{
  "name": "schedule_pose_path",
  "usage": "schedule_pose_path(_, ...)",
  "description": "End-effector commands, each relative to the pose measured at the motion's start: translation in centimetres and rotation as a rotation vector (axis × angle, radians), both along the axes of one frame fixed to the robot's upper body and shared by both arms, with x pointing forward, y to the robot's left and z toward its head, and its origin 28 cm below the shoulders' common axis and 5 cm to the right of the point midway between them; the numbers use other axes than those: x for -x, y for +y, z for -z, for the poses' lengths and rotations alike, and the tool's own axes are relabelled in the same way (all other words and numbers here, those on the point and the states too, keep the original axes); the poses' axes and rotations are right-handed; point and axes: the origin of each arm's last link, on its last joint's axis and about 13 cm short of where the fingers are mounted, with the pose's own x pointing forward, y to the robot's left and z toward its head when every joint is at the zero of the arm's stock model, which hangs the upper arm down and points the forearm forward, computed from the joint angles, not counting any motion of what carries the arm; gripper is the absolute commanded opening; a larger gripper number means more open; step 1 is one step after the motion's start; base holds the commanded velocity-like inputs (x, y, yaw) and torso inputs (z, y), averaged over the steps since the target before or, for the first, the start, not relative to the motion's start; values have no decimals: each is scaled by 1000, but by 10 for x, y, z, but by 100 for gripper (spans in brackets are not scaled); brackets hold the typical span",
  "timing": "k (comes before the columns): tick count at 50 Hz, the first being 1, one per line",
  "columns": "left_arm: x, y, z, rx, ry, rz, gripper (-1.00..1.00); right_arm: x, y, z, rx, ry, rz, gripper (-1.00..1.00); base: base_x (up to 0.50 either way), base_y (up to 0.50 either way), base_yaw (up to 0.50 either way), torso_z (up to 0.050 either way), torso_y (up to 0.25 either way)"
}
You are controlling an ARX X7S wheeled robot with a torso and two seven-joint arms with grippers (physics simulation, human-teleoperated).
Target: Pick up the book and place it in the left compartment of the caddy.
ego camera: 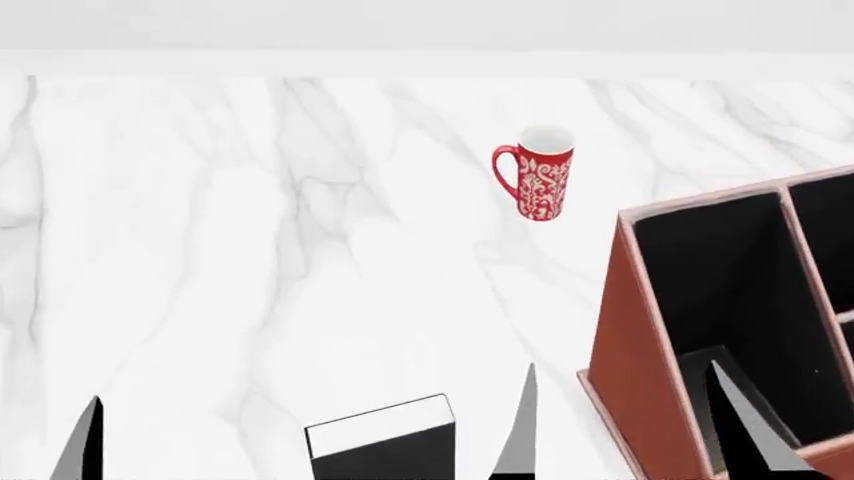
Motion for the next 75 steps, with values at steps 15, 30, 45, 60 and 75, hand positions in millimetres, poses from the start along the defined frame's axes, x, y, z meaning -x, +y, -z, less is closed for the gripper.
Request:
schedule_pose_path(15, 3, 0, -2, 2, -9, 14, 100, 1, -2, 0, -16, -9, -14, 100, 0, -356, 0, 0, 0)
schedule_pose_path(30, 3, 0, -3, 1, -14, 15, 100, 1, 0, 1, -17, -4, -28, 100, 0, -160, 0, 0, 0)
schedule_pose_path(45, 3, 0, -3, 3, -15, 16, 100, 3, -1, 0, 14, -53, -38, 100, 133, -6, 0, 0, 0)
schedule_pose_path(60, 3, 0, -3, 4, -13, 19, 100, -2, -1, 1, 19, 2, 24, 100, 389, -15, 0, 0, 2)
schedule_pose_path(75, 2, 3, -6, 12, -20, 10, 100, -1, 7, -9, 143, 0, 142, 100, 0, 0, 0, 0, 0)
